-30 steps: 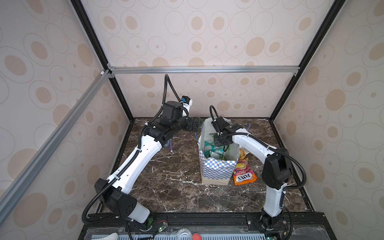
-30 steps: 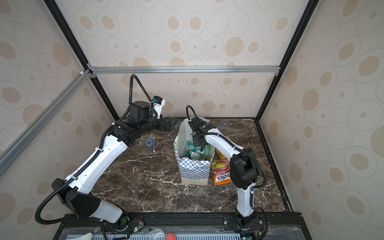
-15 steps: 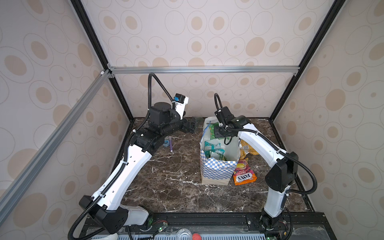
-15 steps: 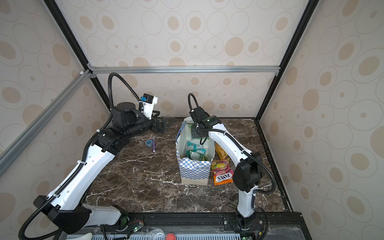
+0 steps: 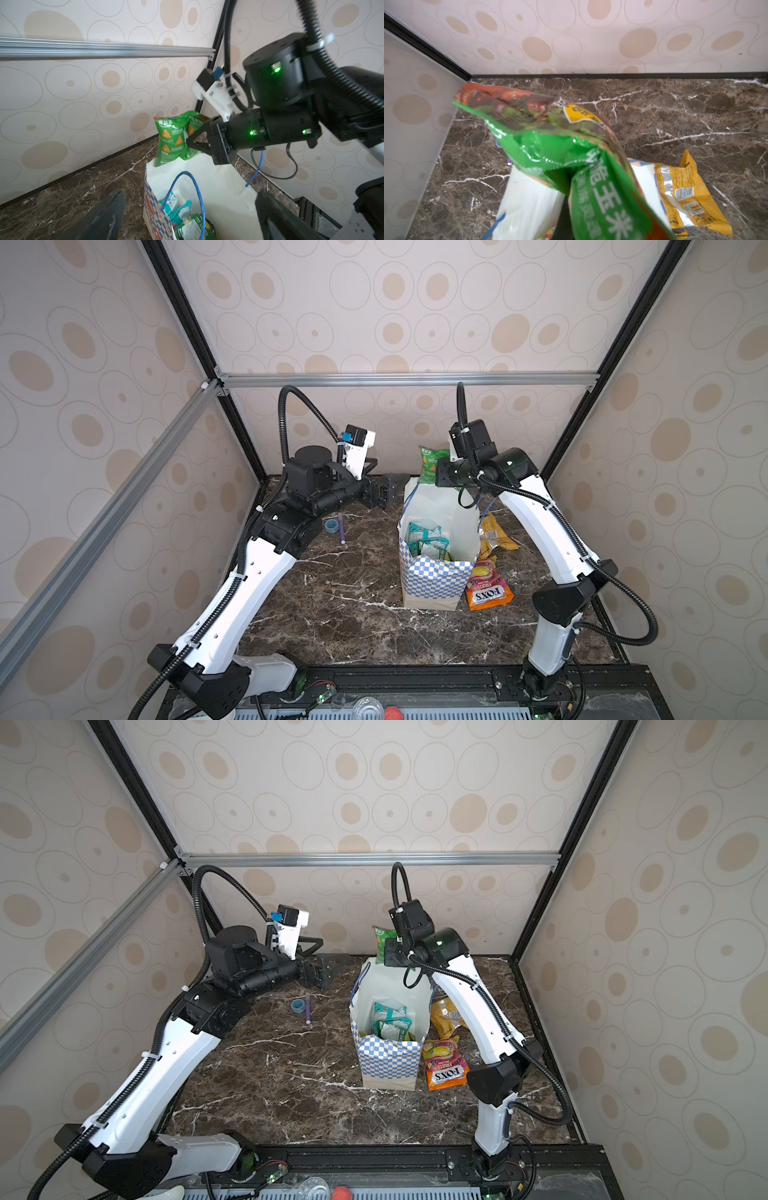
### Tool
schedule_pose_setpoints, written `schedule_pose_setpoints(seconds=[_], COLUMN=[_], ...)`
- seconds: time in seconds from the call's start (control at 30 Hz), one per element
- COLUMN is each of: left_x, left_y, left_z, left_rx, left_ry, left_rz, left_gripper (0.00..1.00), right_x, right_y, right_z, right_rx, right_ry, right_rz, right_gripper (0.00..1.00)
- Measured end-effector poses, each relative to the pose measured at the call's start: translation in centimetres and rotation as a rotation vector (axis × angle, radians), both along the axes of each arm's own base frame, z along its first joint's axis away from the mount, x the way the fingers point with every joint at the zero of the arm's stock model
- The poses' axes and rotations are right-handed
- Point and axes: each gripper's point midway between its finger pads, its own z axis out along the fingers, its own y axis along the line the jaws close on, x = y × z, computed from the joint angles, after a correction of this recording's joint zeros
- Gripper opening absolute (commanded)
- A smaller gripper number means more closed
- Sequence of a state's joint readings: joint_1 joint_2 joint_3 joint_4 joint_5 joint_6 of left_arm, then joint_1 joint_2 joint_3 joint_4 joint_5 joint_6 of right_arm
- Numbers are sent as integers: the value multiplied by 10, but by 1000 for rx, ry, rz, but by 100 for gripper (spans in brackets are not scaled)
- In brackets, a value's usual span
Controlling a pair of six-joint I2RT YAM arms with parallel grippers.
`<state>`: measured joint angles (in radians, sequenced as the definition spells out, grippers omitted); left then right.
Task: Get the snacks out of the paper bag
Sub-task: 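Grasp the green chip packet with the right gripper and lift it out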
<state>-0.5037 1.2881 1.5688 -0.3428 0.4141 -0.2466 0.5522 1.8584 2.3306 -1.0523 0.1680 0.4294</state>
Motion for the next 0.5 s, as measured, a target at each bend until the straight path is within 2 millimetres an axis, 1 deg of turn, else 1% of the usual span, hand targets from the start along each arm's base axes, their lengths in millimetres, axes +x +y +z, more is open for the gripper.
schedule_pose_setpoints(seconds=[0.13, 0.2, 0.23, 0.3, 0.37, 0.4, 0.5], left_x=[-4, -8, -10, -17, -25, -29, -42], left_y=[-7, -13, -16, -26, -36, -42, -57], left_z=[4, 4, 4, 5, 7, 9, 14], left_rx=[-19, -26, -28, -32, -39, -44, -61], left_ry=[-1, 0, -1, -3, -6, -10, -29], left_rz=[-15, -23, -27, -40, -56, -67, -91], left_gripper=[98, 98, 98, 98, 98, 98, 98], right_x=[-4, -7, -8, -9, -7, -6, -2], right_y=[-10, -23, -30, -52, -74, -87, -121], right_z=[53, 78, 85, 101, 112, 117, 124], right_rx=[82, 141, 162, 228, 288, 325, 394], right_ry=[-112, -157, -170, -190, -203, -205, -206], right_rz=[-12, -33, -45, -85, -126, -150, -214], right_gripper=[0, 0, 0, 0, 0, 0, 0])
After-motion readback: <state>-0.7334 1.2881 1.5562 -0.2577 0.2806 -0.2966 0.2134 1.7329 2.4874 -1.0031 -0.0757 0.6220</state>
